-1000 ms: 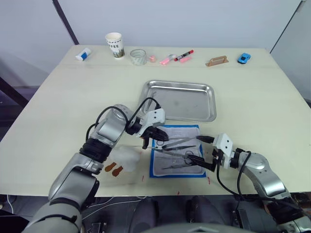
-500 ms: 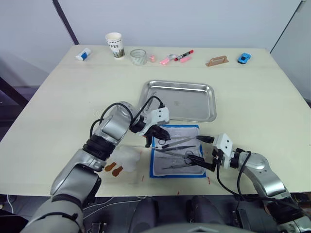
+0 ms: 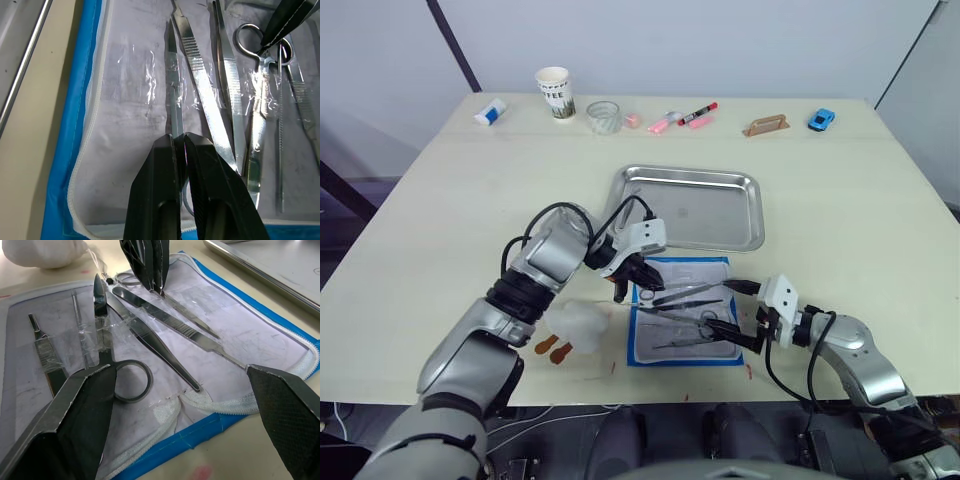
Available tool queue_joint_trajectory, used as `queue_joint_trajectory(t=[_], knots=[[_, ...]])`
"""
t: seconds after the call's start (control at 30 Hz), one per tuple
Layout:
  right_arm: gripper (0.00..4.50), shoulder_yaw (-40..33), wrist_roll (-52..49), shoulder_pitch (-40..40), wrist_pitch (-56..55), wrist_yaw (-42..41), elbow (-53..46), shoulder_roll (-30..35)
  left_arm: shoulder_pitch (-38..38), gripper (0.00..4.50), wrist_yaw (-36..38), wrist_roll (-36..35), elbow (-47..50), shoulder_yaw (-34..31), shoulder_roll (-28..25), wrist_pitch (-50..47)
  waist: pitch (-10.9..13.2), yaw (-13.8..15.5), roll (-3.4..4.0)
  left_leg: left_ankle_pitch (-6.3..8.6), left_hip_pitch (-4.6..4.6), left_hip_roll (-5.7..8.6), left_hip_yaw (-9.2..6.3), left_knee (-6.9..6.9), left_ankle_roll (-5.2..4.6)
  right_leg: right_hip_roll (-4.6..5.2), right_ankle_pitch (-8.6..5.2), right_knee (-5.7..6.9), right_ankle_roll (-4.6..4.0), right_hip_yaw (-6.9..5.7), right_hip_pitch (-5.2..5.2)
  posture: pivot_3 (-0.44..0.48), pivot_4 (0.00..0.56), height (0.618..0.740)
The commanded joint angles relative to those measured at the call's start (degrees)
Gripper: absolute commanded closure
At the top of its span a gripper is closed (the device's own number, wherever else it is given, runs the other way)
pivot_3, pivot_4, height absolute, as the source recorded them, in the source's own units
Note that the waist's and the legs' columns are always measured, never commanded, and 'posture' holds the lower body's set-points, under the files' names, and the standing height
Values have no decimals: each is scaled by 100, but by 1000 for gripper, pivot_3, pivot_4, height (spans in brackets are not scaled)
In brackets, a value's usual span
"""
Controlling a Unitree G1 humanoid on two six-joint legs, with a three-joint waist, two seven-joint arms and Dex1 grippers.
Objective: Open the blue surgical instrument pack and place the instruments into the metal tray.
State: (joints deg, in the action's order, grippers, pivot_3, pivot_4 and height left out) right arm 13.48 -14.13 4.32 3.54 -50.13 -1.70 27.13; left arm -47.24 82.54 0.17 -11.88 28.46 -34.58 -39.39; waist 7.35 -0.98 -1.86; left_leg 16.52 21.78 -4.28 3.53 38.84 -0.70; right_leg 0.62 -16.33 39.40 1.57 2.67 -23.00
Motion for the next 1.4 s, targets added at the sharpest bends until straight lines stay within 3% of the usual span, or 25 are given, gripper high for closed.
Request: queue_joint_trajectory(t=[0.03, 0.73, 1.4], knots=[[0, 342, 530, -183, 236, 85, 565, 54, -158, 4416, 81, -73, 212, 6, -55, -92, 0, 0, 0, 0, 0, 0, -1, 0, 0, 0, 0, 0, 0, 0, 0, 0, 150, 718], [0, 358, 545, -124, 238, 62, 639, 55, -280, 4416, 132, -359, 401, -99, -113, -313, 2, 1, 1, 0, 1, 0, -1, 0, 0, 0, 0, 0, 0, 0, -1, 0, 150, 718], [0, 378, 576, -131, 247, 87, 658, 24, -366, 4416, 298, -625, 4, -147, -316, -206, 3, 0, 1, 0, 1, 0, -1, 0, 0, 0, 0, 0, 0, 0, -2, 0, 150, 718]])
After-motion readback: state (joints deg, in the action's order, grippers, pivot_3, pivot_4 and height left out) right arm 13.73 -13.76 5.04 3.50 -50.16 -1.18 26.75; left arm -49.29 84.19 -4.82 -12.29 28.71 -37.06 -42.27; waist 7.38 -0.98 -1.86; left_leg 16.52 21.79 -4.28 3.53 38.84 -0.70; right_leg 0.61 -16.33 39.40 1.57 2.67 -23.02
